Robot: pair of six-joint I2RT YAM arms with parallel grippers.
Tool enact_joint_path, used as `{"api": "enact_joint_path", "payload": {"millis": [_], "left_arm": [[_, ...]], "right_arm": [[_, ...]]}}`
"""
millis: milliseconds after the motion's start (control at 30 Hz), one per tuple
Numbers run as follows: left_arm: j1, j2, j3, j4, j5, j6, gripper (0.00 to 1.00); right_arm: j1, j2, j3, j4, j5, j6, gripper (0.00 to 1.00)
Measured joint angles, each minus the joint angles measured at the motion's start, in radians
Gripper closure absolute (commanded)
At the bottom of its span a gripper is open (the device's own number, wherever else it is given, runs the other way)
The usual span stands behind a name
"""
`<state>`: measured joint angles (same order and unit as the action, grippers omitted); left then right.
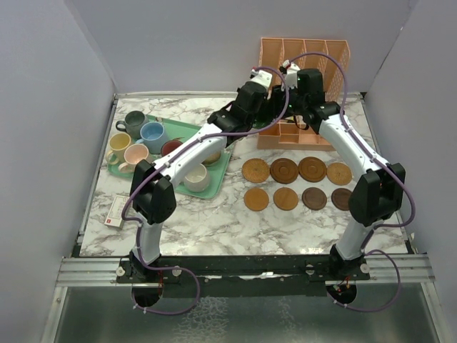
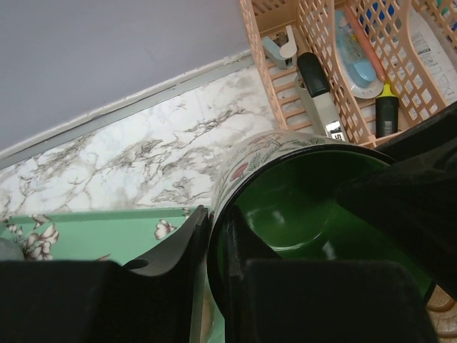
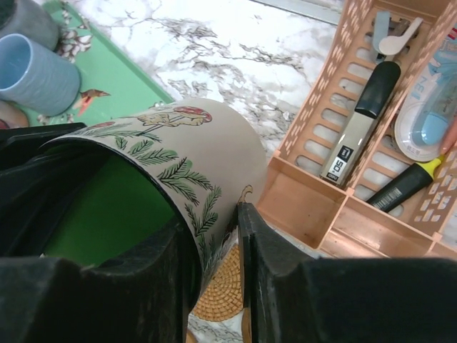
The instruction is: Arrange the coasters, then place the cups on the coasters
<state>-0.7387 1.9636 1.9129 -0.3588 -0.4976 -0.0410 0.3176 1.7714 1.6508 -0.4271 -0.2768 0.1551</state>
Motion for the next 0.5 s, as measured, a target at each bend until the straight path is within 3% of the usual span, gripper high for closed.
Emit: {"api": "enact_joint_path", "payload": {"millis": [200, 267, 500], "left_arm": [[-0.01, 0.0, -0.012, 0.019, -0.03, -0.005, 1.0], [-0.009, 0.0, -0.018, 0.027, -0.024, -0.006, 0.99], [-0.003, 0.0, -0.035, 0.045, 0.041, -0.006, 0.78]], "right_arm": [[0.016, 0.009, -0.001, 0.001, 0.052, -0.021, 0.97], [0.017, 0.011, -0.001, 0.0, 0.059, -0.025, 0.99], [0.017, 0.011, -0.001, -0.026, 0.087, -0.038, 0.99]]}}
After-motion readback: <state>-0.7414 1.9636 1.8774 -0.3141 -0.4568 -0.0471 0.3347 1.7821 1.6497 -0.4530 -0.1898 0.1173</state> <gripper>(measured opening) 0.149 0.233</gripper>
